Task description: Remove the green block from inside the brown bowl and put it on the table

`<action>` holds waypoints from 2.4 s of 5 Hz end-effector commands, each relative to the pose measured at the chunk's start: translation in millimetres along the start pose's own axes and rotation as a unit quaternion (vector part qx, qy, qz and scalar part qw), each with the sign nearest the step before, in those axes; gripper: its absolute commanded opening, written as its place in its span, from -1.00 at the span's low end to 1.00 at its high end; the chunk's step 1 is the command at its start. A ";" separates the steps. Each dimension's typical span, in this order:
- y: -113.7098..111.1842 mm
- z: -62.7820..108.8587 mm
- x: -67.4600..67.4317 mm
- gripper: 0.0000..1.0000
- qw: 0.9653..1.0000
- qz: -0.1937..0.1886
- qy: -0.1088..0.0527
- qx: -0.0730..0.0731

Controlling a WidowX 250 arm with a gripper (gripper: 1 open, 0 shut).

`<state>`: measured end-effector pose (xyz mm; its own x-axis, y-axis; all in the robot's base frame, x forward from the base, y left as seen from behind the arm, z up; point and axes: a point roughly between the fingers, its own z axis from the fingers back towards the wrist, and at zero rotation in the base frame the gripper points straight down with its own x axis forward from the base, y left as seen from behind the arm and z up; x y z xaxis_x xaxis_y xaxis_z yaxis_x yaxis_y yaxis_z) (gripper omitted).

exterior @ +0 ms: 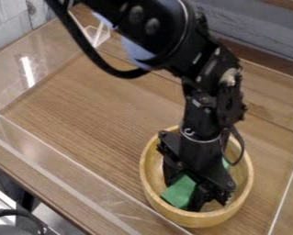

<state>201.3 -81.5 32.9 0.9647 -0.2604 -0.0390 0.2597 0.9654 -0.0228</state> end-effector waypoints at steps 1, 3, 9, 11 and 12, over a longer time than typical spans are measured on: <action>1.2 14.8 5.0 -1.00 1.000 0.008 -0.022 -0.005; 1.9 21.8 5.1 -1.00 1.000 0.017 -0.021 -0.010; 6.9 41.1 9.9 -1.00 0.998 0.051 -0.038 -0.020; 23.9 107.4 6.2 -1.00 0.994 0.092 -0.060 -0.017; 61.9 146.7 6.2 -1.00 0.988 0.137 -0.076 -0.006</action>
<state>225.7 -20.4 163.0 0.9984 0.0278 0.0488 -0.0259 0.9989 -0.0391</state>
